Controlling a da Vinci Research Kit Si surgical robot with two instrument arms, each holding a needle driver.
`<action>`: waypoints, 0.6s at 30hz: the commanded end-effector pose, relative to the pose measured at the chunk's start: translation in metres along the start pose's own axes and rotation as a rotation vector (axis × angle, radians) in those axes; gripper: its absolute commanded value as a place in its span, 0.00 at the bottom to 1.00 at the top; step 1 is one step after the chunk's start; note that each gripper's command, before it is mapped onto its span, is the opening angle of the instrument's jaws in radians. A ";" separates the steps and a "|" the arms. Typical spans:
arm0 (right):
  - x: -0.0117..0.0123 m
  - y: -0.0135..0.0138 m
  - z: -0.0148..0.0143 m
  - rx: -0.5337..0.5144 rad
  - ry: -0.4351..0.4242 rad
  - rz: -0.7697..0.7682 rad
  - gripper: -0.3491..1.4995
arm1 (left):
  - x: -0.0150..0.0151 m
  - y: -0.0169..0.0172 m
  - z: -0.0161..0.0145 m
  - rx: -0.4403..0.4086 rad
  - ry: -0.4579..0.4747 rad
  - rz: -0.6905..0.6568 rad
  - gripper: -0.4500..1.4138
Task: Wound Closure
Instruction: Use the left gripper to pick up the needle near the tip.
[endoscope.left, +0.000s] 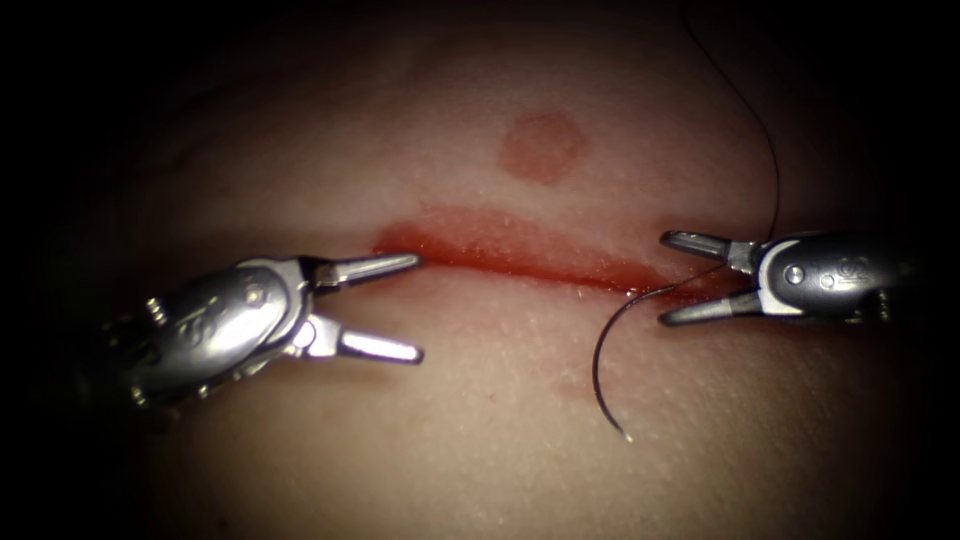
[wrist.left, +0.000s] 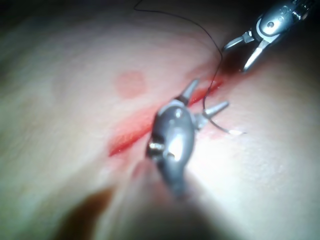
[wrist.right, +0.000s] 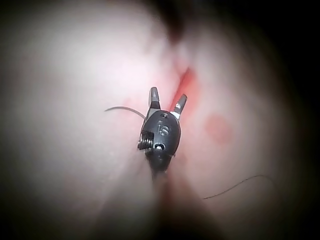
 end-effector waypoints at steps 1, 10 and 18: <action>-0.0003 -0.0005 0.0006 0.001 -0.001 0.003 0.75 | -0.0007 0.0000 0.0009 -0.011 0.001 0.005 0.42; -0.0003 -0.0003 0.0003 -0.017 -0.022 0.010 0.77 | -0.0002 0.0014 0.0043 -0.075 -0.032 0.009 0.40; -0.0014 0.0002 -0.0016 -0.012 -0.135 0.010 0.79 | 0.0001 0.0020 0.0073 -0.115 -0.059 0.012 0.40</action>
